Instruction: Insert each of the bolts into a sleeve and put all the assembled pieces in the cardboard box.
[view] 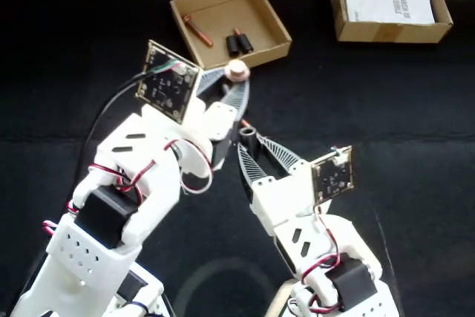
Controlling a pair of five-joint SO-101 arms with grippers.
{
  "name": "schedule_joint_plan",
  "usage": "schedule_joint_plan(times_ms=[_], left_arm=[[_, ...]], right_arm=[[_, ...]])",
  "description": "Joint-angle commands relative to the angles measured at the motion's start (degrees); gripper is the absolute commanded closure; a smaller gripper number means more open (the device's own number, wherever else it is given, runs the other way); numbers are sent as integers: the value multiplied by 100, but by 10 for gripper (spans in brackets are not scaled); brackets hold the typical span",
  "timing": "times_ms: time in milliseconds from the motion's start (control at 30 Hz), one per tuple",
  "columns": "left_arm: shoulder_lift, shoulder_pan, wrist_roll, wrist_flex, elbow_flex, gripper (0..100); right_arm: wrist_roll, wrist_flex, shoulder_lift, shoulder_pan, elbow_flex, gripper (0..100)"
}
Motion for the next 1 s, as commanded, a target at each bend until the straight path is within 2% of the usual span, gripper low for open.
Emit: schedule_joint_plan(times_ms=[0,267,367,500,800,967], left_arm=[[-127,171,26,-123,-48,992],[-119,136,44,-53,-40,992],[-110,127,554,88,4,992],[-101,163,1029,53,277,992],[321,127,1029,35,330,992],[532,127,1029,-448,321,992]], right_arm=[[-26,-426,-119,4,242,991],[-26,-1420,-92,180,866,991],[-26,-1578,-84,180,884,991],[-26,-1578,-84,180,884,991],[-26,-1578,-84,180,875,991],[-26,-1560,-101,171,875,991]])
